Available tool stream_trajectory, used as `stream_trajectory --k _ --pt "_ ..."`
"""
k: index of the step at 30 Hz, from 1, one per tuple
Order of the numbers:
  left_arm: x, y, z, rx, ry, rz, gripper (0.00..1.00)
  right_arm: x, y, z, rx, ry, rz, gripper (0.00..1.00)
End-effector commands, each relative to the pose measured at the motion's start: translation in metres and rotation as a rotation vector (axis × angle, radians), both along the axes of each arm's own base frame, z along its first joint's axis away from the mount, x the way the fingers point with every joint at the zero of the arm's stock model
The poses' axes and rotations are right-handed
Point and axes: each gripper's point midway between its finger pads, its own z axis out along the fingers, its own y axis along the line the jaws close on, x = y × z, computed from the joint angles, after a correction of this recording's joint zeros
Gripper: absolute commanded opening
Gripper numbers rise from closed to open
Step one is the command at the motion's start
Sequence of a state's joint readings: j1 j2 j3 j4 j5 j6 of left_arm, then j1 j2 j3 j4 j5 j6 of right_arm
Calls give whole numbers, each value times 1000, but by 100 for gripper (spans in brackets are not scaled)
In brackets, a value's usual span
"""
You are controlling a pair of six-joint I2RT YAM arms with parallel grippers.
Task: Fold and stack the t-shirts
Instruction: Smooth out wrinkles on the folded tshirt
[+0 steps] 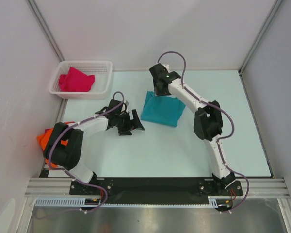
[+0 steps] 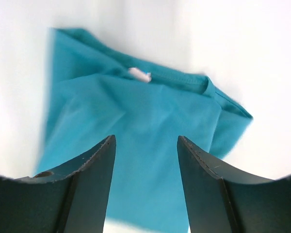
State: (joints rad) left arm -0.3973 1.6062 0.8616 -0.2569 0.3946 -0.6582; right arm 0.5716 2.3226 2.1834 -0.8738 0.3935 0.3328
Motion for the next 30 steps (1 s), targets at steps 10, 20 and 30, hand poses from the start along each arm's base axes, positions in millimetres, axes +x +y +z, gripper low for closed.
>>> stream_trajectory --k 10,20,30 --pt "19 12 66 -2 -163 19 91 -107 -11 92 240 -133 -77 59" --pt "18 15 66 9 -164 31 92 -121 -12 85 249 -125 -82 59" --pt "22 16 58 26 -170 31 92 -122 -12 79 237 -119 -78 59"
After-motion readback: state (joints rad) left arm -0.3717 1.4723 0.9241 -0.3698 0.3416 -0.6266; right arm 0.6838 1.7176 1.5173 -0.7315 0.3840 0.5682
